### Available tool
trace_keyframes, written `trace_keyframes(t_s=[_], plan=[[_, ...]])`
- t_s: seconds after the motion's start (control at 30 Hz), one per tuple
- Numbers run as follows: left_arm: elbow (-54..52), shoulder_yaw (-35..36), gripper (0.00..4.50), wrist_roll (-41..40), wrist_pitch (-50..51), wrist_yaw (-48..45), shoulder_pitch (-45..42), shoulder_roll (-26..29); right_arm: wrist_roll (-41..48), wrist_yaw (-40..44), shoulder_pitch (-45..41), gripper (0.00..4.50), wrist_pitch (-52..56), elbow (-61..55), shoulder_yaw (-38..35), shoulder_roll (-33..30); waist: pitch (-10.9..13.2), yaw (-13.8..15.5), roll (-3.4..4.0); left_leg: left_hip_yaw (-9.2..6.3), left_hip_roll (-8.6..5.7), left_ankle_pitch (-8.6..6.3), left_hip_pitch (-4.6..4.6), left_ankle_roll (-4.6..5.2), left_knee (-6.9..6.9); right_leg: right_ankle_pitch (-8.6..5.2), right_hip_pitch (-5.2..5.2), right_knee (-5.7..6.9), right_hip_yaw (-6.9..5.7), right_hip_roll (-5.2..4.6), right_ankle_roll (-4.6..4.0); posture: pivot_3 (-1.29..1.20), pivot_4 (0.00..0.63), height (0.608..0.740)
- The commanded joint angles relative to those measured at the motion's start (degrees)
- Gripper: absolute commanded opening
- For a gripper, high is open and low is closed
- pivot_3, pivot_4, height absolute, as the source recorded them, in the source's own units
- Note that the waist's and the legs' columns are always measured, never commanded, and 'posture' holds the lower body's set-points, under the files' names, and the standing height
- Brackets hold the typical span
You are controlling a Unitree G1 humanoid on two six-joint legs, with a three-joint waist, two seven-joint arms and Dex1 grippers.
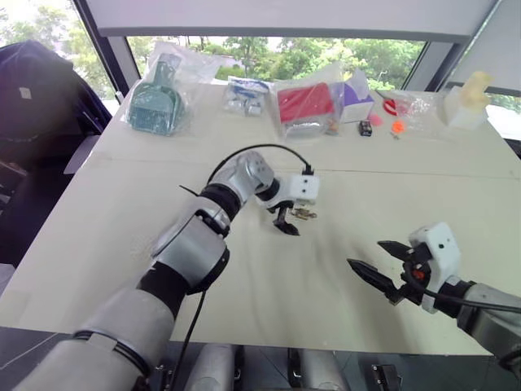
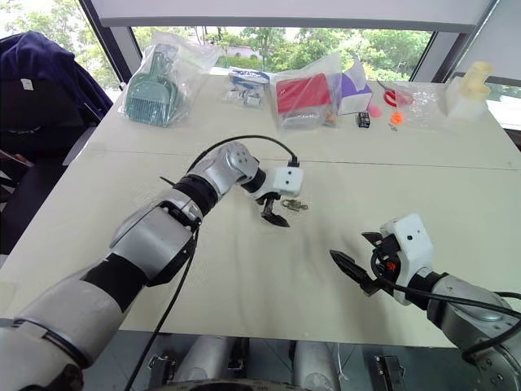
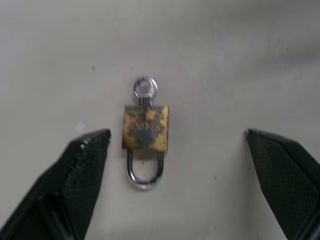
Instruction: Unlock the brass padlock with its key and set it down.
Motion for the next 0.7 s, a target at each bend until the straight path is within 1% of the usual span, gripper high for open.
trace_keyframes(t_s=[0.03, 0.17, 0.27, 0.37, 0.47, 0.57, 0.6, 0.7], plan=[[0.81, 0.27, 4.5, 2.73, 1.19, 1.75, -1.42, -1.45, 1.3, -1.48, 0.56, 4.47, -0.68, -2.06, -1.46, 0.88, 0.0, 0.13, 0.0, 0.0, 0.0, 0.0, 0.01, 0.0, 0.0, 0.0, 0.02, -0.01, 0.0, -0.01, 0.0, 0.0, 0.15, 0.74], [1.51, 0.22, 4.5, 5.15, 3.04, 4.08, -2.46, -3.06, 1.3, -3.26, -0.26, 4.47, -1.15, -2.04, 0.26, 1.99, -0.01, 0.14, 0.0, 0.0, -0.03, 0.0, 0.0, 0.0, 0.01, 0.0, 0.04, -0.02, 0.0, -0.1, 0.0, 0.0, 0.15, 0.74], [2.22, 0.09, 4.5, 6.61, 5.49, 2.53, -2.69, -3.66, 1.25, -4.32, -0.87, 4.47, -1.34, -2.2, 1.35, 2.71, -0.02, 0.09, 0.01, 0.0, -0.04, 0.0, 0.02, 0.01, 0.02, 0.01, 0.06, -0.02, -0.01, -0.08, 0.01, 0.0, 0.15, 0.74], [2.78, 0.14, 3.67, 7.48, 8.83, -1.45, -2.58, -3.7, 1.06, -5.35, -0.94, 4.5, -1.4, -2.69, 2.45, 3.32, -0.03, 0.04, 0.02, 0.0, -0.04, 0.0, 0.03, 0.01, 0.02, 0.0, 0.07, -0.01, -0.01, 0.01, 0.01, 0.0, 0.15, 0.74], [3.08, -0.63, 2.18, 8.47, 11.34, -5.4, -2.14, -3.2, 1.2, -6.32, -0.6, 4.5, -1.58, -3.28, 3.23, 3.78, -0.04, -0.04, 0.01, 0.0, -0.03, 0.0, 0.04, 0.01, 0.01, 0.0, 0.07, -0.01, -0.01, 0.03, 0.01, 0.0, 0.15, 0.74], [3.08, -1.57, 0.77, 10.12, 11.54, -5.78, -1.43, -2.59, 1.38, -6.97, -0.06, 4.5, -1.77, -3.81, 3.87, 4.13, -0.06, -0.22, 0.01, 0.0, 0.0, 0.0, 0.09, 0.01, 0.01, 0.0, 0.08, 0.01, 0.0, 0.06, 0.01, 0.0, 0.15, 0.74], [3.01, -1.6, 0.67, 10.45, 11.15, -5.17, -1.23, -2.45, 1.51, -7.14, -0.07, 4.5, -1.75, -3.88, 4.11, 4.21, -0.07, -0.24, 0.01, 0.0, 0.04, 0.0, 0.11, 0.01, 0.0, 0.0, 0.08, 0.01, 0.0, 0.08, 0.01, 0.0, 0.15, 0.74], [2.49, -1.17, 0.67, 11.05, 7.81, -1.25, -1.22, -2.06, 2.69, -7.6, -1.27, 4.5, -1.61, -3.41, 5.29, 4.85, -0.11, -0.25, 0.02, 0.0, 0.07, 0.0, 0.19, 0.01, -0.02, 0.01, 0.12, 0.04, 0.0, 0.08, 0.02, 0.0, 0.15, 0.74]])
